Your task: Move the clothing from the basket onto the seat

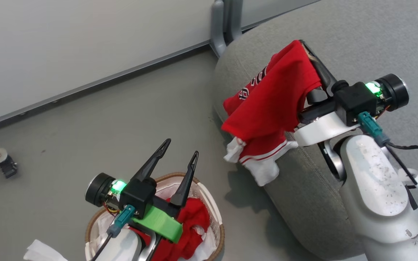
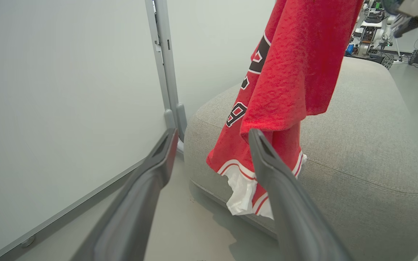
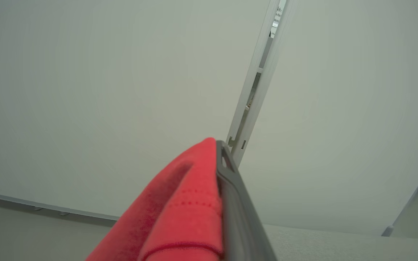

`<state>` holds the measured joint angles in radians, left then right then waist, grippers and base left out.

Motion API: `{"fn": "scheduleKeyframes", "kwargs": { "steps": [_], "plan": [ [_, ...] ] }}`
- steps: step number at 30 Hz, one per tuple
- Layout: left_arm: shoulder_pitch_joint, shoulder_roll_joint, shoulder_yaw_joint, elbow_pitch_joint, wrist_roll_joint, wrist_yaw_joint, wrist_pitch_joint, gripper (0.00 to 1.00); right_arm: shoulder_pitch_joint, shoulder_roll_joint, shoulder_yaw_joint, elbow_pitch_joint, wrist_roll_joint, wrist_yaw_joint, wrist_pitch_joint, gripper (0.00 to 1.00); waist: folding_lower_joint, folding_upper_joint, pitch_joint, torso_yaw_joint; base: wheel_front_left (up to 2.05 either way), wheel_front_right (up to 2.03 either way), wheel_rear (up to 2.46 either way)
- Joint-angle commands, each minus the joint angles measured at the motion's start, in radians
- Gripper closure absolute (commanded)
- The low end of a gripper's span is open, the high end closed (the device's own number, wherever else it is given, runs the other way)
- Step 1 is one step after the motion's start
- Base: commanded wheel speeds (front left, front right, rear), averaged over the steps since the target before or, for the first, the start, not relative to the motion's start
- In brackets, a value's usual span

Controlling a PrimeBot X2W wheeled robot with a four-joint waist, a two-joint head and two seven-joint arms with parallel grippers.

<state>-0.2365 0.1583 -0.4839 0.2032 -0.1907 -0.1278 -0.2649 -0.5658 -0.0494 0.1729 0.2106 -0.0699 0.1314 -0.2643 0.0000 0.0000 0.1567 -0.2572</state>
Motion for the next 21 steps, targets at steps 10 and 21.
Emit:
{"fn": "scheduleKeyframes", "kwargs": {
  "steps": [10, 21],
  "plan": [
    [-0.07, 0.037, -0.065, 0.001, -0.013, -0.003, 0.001, 0.0, 0.011, -0.001, -0.102, -0.024, -0.015, -0.001, 0.0, 1.0, 0.0, 0.0, 0.117, -0.227, 0.0, 0.0, 0.0],
    [-0.096, 0.045, -0.116, -0.008, -0.024, -0.004, 0.001, 0.0, -0.032, -0.002, -0.148, 0.017, -0.027, -0.001, 0.0, 1.0, 0.0, 0.0, 0.171, -0.201, 0.0, 0.0, 0.0]
  ]
}}
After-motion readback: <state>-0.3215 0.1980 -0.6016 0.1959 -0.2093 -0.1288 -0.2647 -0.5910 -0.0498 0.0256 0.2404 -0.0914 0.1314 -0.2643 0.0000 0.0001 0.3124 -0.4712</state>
